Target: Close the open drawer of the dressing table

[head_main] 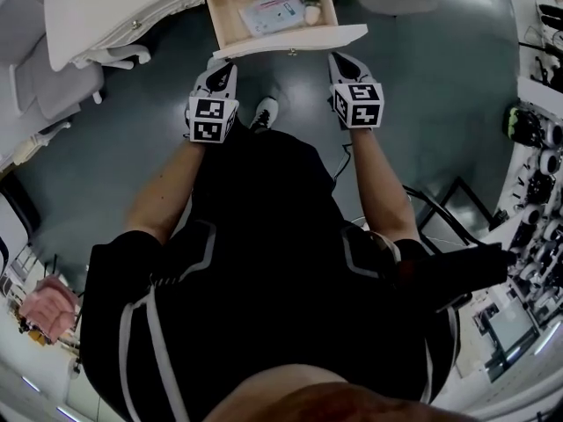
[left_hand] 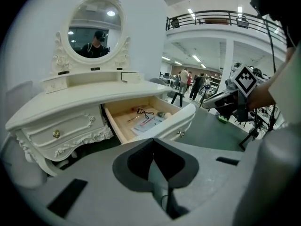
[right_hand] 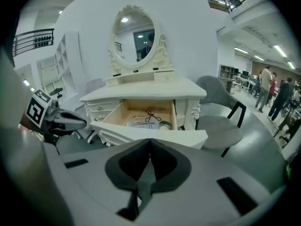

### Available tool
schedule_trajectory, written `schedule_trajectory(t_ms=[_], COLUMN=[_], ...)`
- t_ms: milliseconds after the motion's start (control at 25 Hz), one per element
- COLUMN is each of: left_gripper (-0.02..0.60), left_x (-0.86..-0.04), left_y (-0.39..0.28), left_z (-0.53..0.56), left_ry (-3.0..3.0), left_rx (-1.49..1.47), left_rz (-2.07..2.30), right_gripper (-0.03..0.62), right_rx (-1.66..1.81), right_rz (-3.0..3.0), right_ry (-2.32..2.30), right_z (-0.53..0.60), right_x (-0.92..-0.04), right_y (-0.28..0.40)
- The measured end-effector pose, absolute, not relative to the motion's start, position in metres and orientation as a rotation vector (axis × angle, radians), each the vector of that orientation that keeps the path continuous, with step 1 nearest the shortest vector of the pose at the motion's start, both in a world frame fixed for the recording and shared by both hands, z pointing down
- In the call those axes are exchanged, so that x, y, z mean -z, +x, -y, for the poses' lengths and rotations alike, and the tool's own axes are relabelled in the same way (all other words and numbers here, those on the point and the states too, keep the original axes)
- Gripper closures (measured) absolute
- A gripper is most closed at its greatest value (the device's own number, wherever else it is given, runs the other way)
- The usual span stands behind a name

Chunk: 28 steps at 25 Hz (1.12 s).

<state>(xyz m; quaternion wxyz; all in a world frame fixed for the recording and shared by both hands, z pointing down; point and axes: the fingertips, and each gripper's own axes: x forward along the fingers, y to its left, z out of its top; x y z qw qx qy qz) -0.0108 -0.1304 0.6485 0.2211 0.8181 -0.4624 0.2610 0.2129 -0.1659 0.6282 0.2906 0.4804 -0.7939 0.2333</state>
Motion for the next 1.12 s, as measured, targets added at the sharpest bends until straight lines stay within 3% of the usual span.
schedule_trajectory(t_ms=[480, 1120], left_gripper=[0.577, 0.577], left_x=[-0.690, -0.696], left_y=[-0.018, -0.029], left_z=[0.145, 0.174], left_ry=[2.202, 2.175], left_rx=[-0.765, -0.739], left_rz=[1.238, 1.221], right_gripper=[0.588, 0.588], right_rx=[-0.666, -0.717], right_rz=[2.026, 2.000], right_ry=[1.273, 1.327], right_z=[0.174, 0.210], right_x=[-0.686, -0.694], right_y=[0.213, 0.197])
